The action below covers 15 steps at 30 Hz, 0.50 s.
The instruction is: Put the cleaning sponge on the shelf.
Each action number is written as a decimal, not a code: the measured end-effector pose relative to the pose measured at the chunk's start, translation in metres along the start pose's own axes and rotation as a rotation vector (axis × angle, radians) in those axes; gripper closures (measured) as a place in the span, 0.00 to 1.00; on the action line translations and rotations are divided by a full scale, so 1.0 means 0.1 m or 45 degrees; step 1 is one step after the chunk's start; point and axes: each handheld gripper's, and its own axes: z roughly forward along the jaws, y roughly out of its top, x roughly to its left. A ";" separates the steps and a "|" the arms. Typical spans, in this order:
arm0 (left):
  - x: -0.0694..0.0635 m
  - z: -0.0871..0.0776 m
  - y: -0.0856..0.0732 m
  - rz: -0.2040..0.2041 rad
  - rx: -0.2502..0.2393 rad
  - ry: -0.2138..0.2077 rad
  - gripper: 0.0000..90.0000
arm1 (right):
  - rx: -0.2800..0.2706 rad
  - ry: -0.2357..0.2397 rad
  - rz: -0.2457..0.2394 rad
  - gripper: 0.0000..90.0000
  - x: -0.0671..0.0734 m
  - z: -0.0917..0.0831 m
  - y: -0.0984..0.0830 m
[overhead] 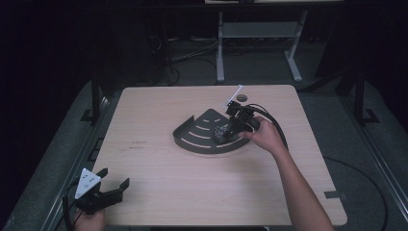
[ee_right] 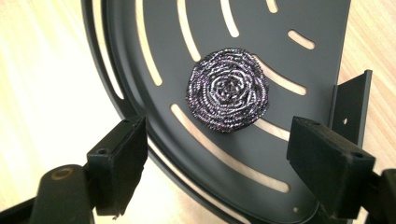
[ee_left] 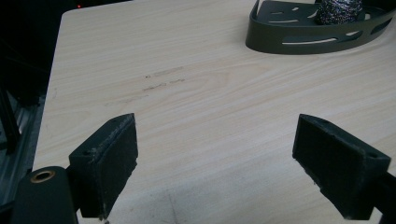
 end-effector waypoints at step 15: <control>0.00 0.01 0.00 0.002 0.008 0.000 0.15 | -0.011 0.012 -0.003 0.22 0.05 -0.08 -0.15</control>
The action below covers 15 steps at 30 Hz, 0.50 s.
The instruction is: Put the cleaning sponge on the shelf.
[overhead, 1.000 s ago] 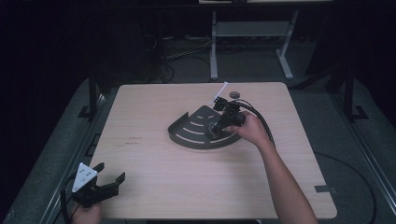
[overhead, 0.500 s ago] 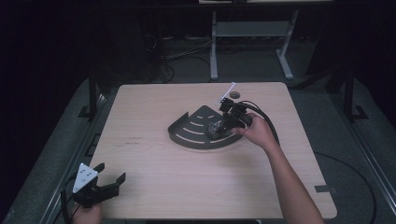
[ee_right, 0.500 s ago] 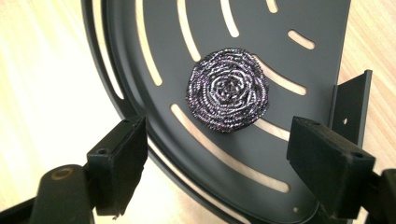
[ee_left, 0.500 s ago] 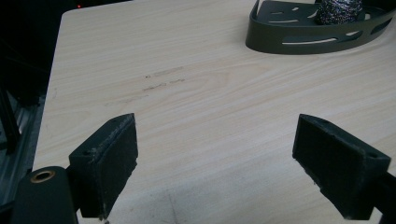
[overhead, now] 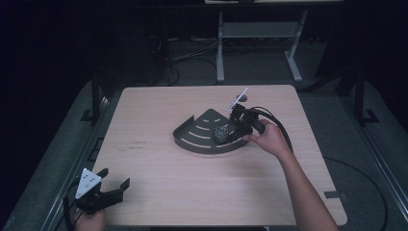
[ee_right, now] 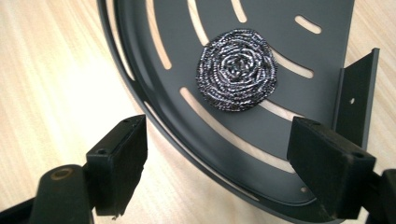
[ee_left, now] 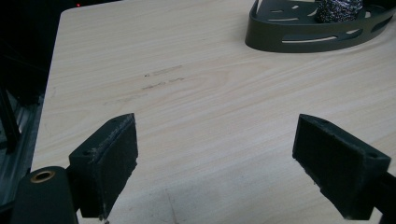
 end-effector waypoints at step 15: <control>-0.01 0.01 0.00 0.000 0.009 -0.001 0.15 | -0.005 -0.005 -0.020 0.22 0.08 -0.03 -0.20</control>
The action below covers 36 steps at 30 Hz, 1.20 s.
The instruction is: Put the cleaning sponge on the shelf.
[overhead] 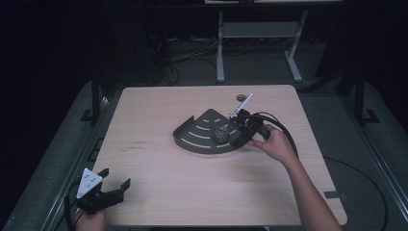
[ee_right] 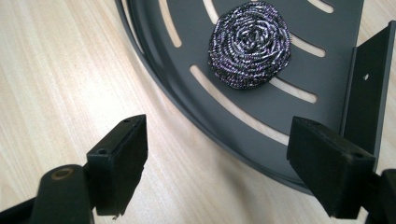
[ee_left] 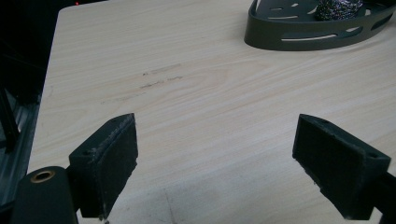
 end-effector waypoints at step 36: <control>0.00 0.00 -0.01 0.001 0.004 0.003 0.15 | -0.004 -0.024 -0.025 0.23 0.23 -0.11 -0.49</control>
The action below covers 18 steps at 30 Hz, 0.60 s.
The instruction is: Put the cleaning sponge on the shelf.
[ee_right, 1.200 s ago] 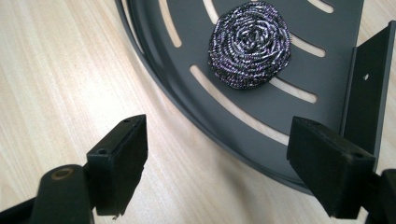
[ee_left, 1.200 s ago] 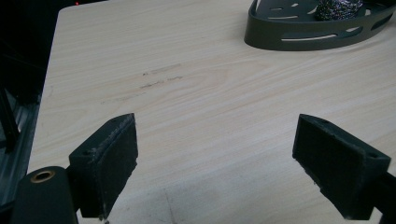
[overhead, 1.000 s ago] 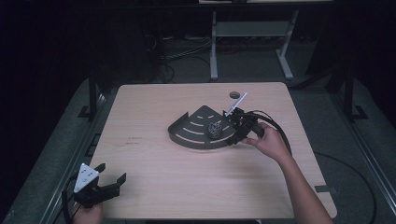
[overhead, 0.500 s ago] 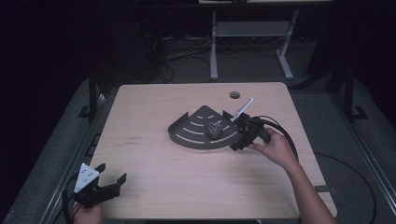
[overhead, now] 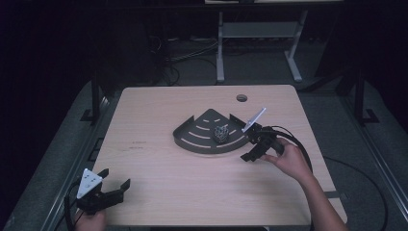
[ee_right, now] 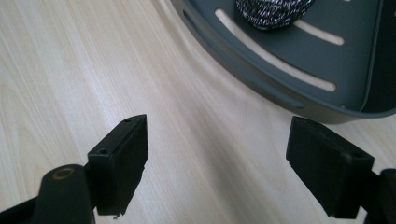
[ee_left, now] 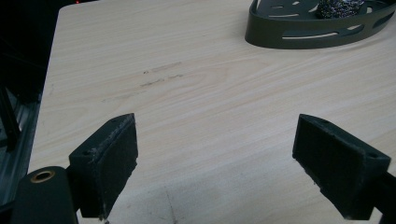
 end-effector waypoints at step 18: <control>-0.01 0.01 0.00 0.001 -0.001 0.002 0.15 | -0.035 0.009 0.033 0.22 0.10 0.00 -0.34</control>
